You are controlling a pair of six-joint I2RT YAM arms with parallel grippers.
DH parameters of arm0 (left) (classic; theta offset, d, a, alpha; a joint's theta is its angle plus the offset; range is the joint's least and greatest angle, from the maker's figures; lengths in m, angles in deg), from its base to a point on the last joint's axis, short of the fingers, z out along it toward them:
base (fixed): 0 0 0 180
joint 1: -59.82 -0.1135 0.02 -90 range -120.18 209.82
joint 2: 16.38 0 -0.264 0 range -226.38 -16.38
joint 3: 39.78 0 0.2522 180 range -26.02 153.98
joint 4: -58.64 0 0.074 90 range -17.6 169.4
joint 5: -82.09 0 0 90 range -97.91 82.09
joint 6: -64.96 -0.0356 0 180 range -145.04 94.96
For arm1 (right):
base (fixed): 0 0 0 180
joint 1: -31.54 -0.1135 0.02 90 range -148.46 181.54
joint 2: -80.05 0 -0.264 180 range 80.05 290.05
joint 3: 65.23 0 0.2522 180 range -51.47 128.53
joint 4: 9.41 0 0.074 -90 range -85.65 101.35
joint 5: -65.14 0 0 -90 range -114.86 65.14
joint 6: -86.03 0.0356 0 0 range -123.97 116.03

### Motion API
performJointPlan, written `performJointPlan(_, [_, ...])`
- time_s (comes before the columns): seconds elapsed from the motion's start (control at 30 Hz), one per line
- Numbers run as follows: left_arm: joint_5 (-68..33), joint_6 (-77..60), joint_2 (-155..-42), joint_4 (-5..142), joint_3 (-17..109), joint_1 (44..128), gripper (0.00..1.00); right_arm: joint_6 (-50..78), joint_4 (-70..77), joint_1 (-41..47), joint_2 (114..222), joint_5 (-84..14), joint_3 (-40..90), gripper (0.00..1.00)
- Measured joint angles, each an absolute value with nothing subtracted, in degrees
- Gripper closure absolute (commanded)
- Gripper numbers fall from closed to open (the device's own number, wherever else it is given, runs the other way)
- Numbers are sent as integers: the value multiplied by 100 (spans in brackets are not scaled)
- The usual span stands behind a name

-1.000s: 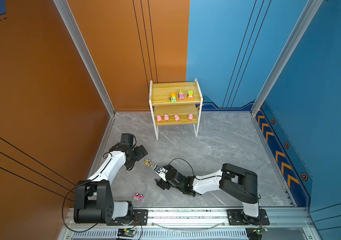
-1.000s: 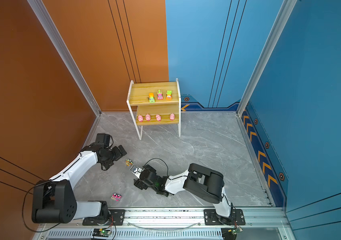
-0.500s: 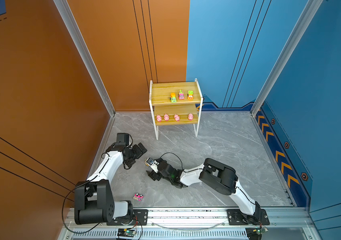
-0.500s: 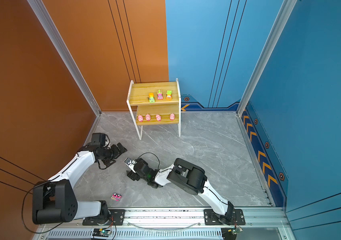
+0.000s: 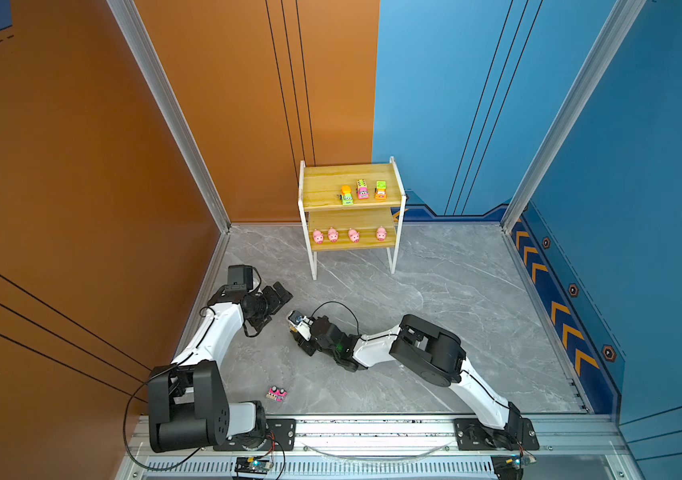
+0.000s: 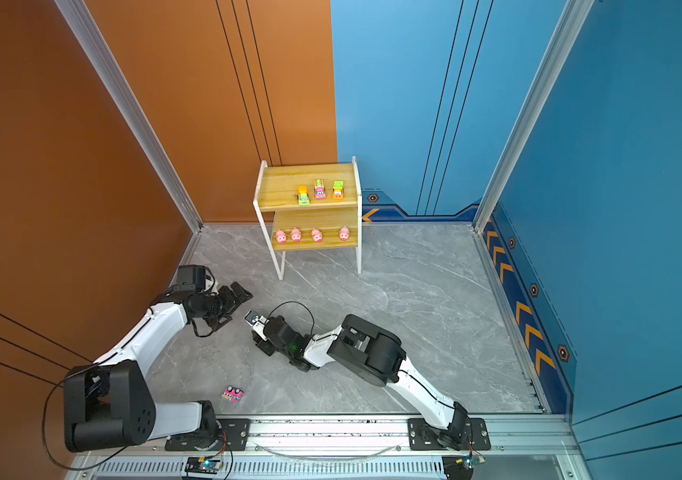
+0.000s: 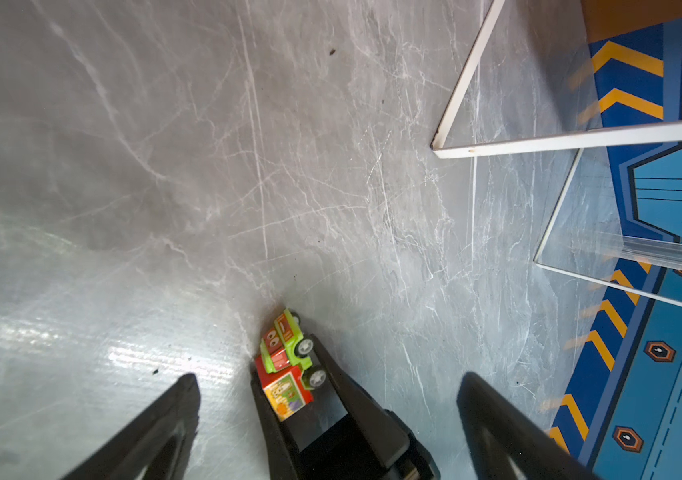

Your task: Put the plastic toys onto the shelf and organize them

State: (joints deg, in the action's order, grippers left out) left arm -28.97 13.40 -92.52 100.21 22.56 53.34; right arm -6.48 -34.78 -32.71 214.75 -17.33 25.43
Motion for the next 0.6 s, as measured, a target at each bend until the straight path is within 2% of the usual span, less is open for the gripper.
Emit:
performJointPlan(0.13, [-2899,1340,-9175,10019,2254,5342,3,-425,-3609,-3214,21247,-1777,2163,65])
performJointPlan(0.3, [-2853,1340,-9009,10004,2238,5513,3,310,-3310,-2938,20345,-2072,1387,67])
performJointPlan(0.47, [-2643,1340,-8782,9982,2149,5952,3,1437,-2882,-2506,19232,-2590,821,69])
performJointPlan(0.6, [-2335,1340,-8719,9976,2096,6459,3,2404,-2716,-2121,18786,-3114,347,70])
